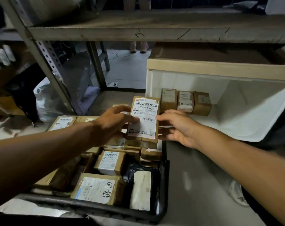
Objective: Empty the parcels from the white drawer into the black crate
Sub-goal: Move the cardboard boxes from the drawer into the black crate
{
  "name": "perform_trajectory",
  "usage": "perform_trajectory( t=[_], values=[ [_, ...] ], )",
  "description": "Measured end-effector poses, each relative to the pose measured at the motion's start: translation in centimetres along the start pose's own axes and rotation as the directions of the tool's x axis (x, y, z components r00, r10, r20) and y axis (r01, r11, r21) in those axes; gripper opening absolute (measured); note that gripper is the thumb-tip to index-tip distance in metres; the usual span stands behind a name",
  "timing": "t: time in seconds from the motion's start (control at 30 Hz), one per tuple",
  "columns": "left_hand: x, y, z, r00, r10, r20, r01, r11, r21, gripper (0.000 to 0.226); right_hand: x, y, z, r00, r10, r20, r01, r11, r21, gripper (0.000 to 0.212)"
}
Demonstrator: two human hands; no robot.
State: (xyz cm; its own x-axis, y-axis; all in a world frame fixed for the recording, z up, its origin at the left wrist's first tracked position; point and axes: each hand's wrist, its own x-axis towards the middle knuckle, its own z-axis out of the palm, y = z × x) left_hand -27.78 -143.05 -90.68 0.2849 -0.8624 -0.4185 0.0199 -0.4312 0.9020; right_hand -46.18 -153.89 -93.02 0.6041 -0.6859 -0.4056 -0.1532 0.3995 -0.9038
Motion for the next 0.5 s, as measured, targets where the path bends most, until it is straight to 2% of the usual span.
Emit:
perform_trajectory(
  t=[0.1,0.2,0.3,0.5],
  values=[
    [-0.8,-2.0,-2.2,0.997,-0.053,-0.059,0.053,0.999,-0.007,0.036,0.9,1.5,3.0,0.999,0.039,0.019,-0.039,0.999,-0.028,0.012],
    [-1.1,-4.5,-3.4,0.986,-0.100,-0.134,0.097,0.995,-0.027,0.036,2.0,4.1,5.8,0.996,0.091,0.020,-0.090,0.995,-0.042,0.023],
    [-1.0,-7.1,-4.1,0.974,-0.152,-0.170,0.147,0.988,-0.039,0.034,2.9,6.9,7.7,0.989,0.145,-0.002,-0.145,0.986,-0.077,0.022],
    [-0.7,-11.7,-6.5,0.956,-0.179,-0.234,0.178,0.984,-0.024,0.024,4.4,11.0,10.8,0.973,0.230,-0.001,-0.229,0.970,-0.082,0.028]
  ],
)
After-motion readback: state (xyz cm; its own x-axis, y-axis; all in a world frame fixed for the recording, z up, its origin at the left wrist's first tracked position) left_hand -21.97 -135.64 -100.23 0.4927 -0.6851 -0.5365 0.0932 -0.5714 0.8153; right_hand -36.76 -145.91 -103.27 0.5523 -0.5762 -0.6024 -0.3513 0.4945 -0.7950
